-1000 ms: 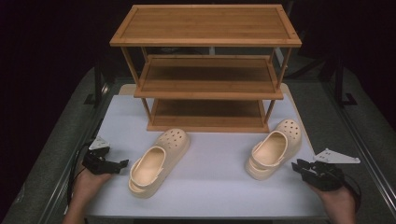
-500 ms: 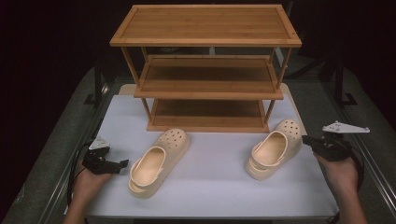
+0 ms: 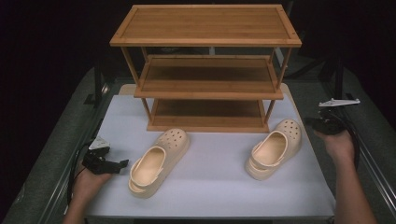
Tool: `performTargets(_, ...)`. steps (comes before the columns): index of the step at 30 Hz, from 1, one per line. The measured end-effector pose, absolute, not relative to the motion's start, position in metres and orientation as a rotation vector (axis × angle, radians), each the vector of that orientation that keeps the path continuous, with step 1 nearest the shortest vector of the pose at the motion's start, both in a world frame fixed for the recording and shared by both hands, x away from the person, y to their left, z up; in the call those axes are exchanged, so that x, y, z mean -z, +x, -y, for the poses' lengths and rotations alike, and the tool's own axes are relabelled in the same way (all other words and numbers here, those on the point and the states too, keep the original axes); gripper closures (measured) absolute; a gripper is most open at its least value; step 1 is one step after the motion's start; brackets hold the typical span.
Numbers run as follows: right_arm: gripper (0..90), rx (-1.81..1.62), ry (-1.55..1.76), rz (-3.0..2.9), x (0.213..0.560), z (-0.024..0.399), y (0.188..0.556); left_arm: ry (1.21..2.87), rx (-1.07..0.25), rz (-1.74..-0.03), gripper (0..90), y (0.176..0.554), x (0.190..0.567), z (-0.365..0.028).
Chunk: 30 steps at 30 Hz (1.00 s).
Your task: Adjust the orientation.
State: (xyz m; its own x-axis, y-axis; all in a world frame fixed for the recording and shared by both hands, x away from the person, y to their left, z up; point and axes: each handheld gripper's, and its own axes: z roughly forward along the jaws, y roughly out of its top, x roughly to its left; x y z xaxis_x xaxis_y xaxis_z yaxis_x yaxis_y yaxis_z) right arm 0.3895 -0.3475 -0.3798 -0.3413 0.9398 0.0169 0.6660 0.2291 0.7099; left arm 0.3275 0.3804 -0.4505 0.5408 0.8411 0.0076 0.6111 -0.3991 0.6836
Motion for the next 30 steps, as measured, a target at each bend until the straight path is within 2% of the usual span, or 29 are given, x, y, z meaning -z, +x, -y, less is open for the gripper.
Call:
performTargets(8, 89.9, -0.757, 1.5, -2.21, 0.411, 0.344, 0.42, 2.145, -0.466, -1.17, 0.0, 0.328, 0.451, -0.38)
performTargets(13, 89.9, -0.733, 1.494, -2.24, 0.419, 0.343, 0.429, 2.147, -0.463, -1.17, 0.0, 0.328, 0.45, -0.381)
performTargets(30, 90.0, -0.751, 1.445, -2.325, 0.418, 0.327, 0.417, 2.146, -0.464, -1.171, 0.0, 0.328, 0.451, -0.381)
